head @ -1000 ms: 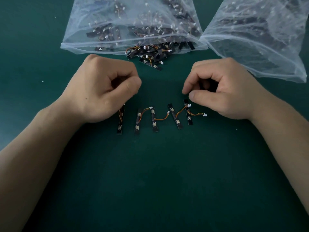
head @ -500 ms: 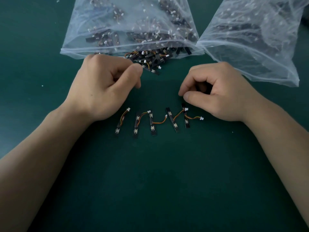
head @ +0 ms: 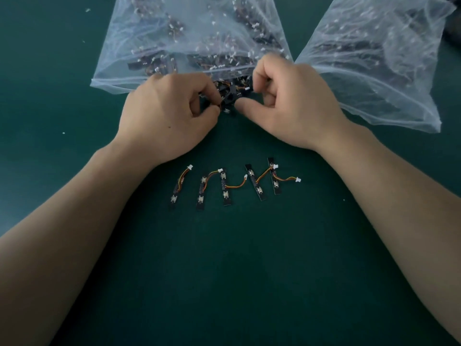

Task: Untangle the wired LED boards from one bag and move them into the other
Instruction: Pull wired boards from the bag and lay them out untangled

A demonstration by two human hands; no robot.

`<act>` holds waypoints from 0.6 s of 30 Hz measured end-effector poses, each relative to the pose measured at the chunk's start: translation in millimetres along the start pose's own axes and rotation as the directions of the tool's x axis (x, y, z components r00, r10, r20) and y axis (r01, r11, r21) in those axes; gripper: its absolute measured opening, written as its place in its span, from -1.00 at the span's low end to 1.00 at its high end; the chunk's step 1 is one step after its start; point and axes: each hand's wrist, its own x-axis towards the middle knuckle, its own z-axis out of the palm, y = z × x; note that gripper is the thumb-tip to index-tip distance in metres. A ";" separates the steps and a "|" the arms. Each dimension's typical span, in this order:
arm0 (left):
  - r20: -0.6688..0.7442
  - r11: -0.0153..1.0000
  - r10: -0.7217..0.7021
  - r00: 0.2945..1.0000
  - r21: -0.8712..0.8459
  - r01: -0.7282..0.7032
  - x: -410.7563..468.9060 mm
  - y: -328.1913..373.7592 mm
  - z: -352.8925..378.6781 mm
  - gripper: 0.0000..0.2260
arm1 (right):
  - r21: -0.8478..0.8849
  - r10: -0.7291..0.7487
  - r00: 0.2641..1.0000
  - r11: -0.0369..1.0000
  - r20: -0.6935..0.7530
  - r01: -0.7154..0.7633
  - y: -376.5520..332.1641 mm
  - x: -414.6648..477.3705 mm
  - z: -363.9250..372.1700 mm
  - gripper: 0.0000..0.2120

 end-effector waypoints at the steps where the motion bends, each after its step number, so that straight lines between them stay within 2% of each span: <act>1: -0.001 1.000 -0.005 1.000 -0.002 0.005 -0.3 -0.5 0.2 -0.92 | 0.001 -0.016 1.000 1.000 -0.011 0.016 0.5 0.3 1.2 -0.68; 3: 0.006 1.000 -0.014 1.000 -0.016 0.014 -0.9 -1.4 0.4 -0.89 | 0.012 -0.038 0.999 0.999 -0.025 0.038 2.2 -1.9 2.2 -0.68; 7: 0.009 0.999 -0.020 1.000 -0.046 0.020 -1.0 -1.8 0.4 -0.89 | -0.021 -0.072 0.997 0.997 0.010 0.072 4.3 -2.3 4.5 -0.81; 10: -0.009 0.997 -0.015 1.000 -0.075 0.014 -1.6 -2.1 -0.3 -0.91 | -0.034 -0.076 0.996 0.996 0.035 0.077 6.6 -0.6 6.0 -0.80; 15: 0.000 0.999 -0.024 1.000 -0.049 0.024 -2.8 -0.8 -1.3 -0.71 | -0.025 -0.043 0.999 0.999 0.024 0.043 8.1 -1.0 5.7 -0.88; 18: 0.004 0.999 -0.018 1.000 -0.046 0.019 -3.5 -1.2 -1.7 -0.71 | -0.039 -0.026 0.999 0.999 0.018 0.027 7.9 -1.6 6.1 -0.95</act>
